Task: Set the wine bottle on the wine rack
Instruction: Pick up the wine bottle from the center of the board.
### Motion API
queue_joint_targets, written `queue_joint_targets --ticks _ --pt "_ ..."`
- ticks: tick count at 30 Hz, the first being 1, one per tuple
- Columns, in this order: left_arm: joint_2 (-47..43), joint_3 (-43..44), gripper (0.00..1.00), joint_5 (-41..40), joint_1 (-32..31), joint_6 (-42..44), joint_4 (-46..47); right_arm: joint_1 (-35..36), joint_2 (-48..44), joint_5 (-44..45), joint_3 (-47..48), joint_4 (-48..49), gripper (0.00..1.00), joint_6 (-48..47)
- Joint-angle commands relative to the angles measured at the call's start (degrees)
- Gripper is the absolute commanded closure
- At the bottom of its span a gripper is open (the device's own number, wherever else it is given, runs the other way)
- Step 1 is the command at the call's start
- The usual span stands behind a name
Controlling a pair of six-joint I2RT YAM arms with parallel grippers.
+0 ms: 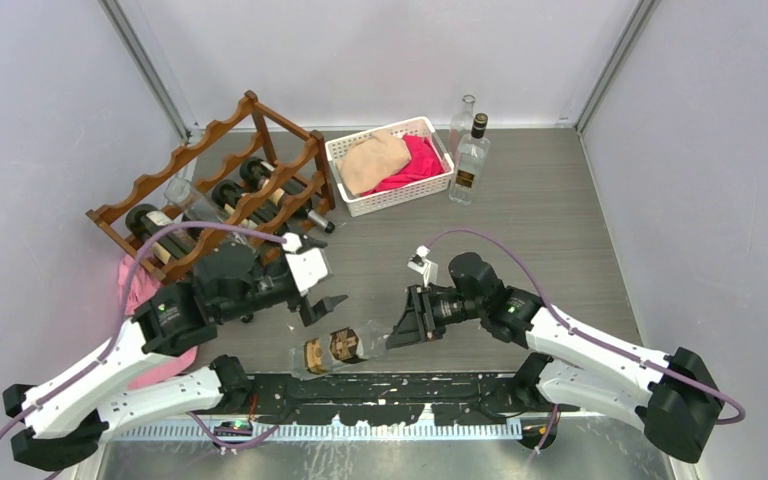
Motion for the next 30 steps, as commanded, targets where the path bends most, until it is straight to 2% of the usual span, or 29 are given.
queue_joint_targets --ticks 1,11,17,25,30 --pt "2.0 6.1 0.0 -5.3 0.3 -6.9 -5.2 0.2 -0.8 -2.1 2.6 15.7 0.99 2.7" --pt "3.7 9.0 0.0 -5.5 0.3 -10.3 -9.5 -0.5 -1.8 2.6 1.8 18.8 0.99 5.0" --pt "4.5 10.8 0.0 -8.5 0.3 -11.8 -11.0 -1.7 -4.8 6.9 0.4 20.8 0.99 6.1" --pt "11.8 24.4 0.01 -17.9 0.7 -13.2 -19.9 -2.6 -6.0 12.3 0.3 25.9 0.99 6.3" --pt "16.1 30.1 0.01 -20.0 6.5 -12.4 -22.9 -2.7 -4.9 15.2 0.9 30.3 0.99 6.7"
